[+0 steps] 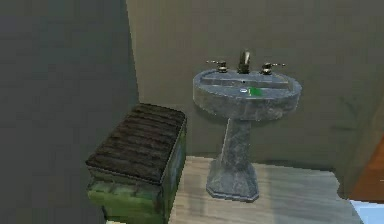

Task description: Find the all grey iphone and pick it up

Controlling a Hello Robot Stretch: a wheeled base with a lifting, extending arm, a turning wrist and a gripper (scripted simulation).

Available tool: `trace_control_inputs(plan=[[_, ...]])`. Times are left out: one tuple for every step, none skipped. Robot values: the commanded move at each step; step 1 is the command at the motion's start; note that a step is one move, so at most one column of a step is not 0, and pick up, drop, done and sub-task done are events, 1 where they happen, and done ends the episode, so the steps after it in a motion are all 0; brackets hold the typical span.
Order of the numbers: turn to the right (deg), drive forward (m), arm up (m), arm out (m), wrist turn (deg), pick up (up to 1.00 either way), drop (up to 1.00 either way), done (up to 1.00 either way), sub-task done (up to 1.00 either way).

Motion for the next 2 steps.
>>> trace_control_inputs(plan=[[0.0, 0.5, 0.0, 0.0, 0.0, 0.0, 0.0, 0.0, 0.0], [45.0, 0.0, 0.0, 0.0, 0.0, 0.0, 0.0, 0.0, 0.0]])
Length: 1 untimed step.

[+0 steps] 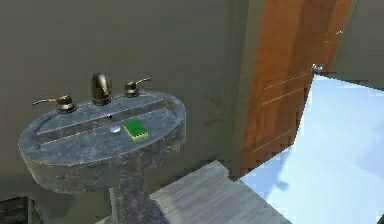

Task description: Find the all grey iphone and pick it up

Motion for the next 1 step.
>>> trace_control_inputs(plan=[[3.0, 0.0, 0.0, 0.0, 0.0, 0.0, 0.0, 0.0, 0.0]])
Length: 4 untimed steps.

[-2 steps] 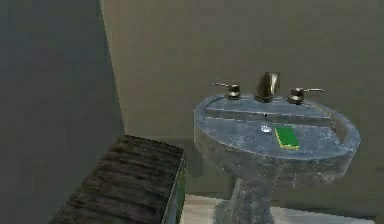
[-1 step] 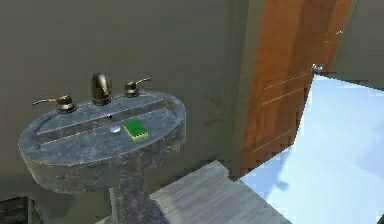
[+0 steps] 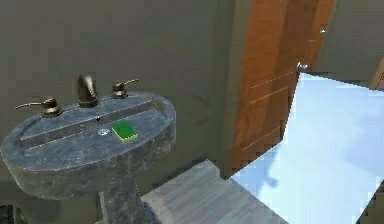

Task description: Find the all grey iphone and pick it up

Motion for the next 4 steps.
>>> trace_control_inputs(plan=[[0.0, 0.4, 0.0, 0.0, 0.0, 0.0, 0.0, 0.0, 0.0], [42.0, 0.0, 0.0, 0.0, 0.0, 0.0, 0.0, 0.0, 0.0], [3.0, 0.0, 0.0, 0.0, 0.0, 0.0, 0.0, 0.0, 0.0], [0.0, 1.0, 0.0, 0.0, 0.0, 0.0, 0.0, 0.0, 0.0]])
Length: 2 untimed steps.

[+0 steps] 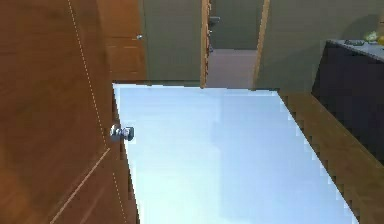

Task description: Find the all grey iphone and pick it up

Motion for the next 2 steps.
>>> trace_control_inputs(plan=[[0.0, 0.95, 0.0, 0.0, 0.0, 0.0, 0.0, 0.0, 0.0], [-33.0, 0.0, 0.0, 0.0, 0.0, 0.0, 0.0, 0.0, 0.0]])
